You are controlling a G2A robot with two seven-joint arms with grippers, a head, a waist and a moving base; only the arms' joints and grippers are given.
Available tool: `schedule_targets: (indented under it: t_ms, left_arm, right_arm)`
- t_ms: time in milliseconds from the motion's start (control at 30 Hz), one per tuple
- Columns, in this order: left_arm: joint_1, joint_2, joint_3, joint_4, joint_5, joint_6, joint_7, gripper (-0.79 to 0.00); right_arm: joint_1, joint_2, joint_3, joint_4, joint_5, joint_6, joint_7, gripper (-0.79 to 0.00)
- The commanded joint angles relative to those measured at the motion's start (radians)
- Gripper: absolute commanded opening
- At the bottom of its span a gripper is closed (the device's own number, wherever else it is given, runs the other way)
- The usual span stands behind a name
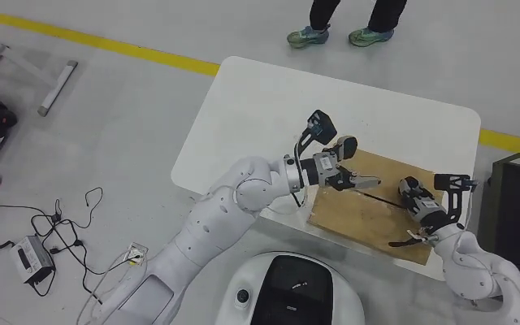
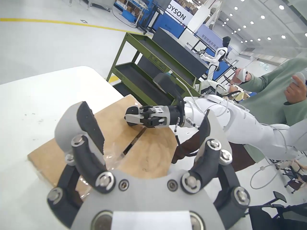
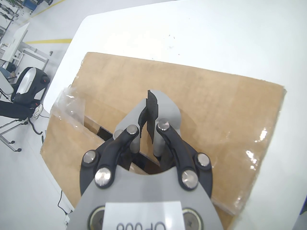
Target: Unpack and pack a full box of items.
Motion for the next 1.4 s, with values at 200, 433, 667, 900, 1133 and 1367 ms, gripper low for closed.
schedule_targets:
  t_ms: [200,433,667,900,1133,1367]
  left_arm:
    - [0.078,0.029,-0.133,-0.033,0.2,0.101,0.153,0.0]
    - [0.144,0.044,-0.198,-0.028,0.3,0.179,0.211,0.0]
    - [0.183,0.051,-0.208,-0.043,0.297,0.182,0.178,0.0]
    - [0.195,0.053,-0.204,-0.042,0.301,0.19,0.169,0.0]
    - [0.197,0.053,-0.195,-0.038,0.298,0.198,0.166,0.0]
    - [0.195,0.053,-0.185,-0.031,0.293,0.195,0.155,0.0]
  right_arm:
    - [-0.02,0.007,0.049,-0.087,0.016,-0.101,0.019,-0.526]
    - [-0.008,0.011,0.0,-0.112,-0.012,-0.203,0.044,-0.413]
    - [0.039,0.011,-0.086,-0.08,-0.065,-0.227,0.066,-0.302]
    - [0.075,0.01,-0.145,-0.039,-0.132,-0.226,0.071,-0.203]
    - [0.106,0.009,-0.182,-0.017,-0.186,-0.197,0.078,-0.342]
    - [0.146,0.005,-0.215,0.012,-0.21,-0.161,0.082,-0.785]
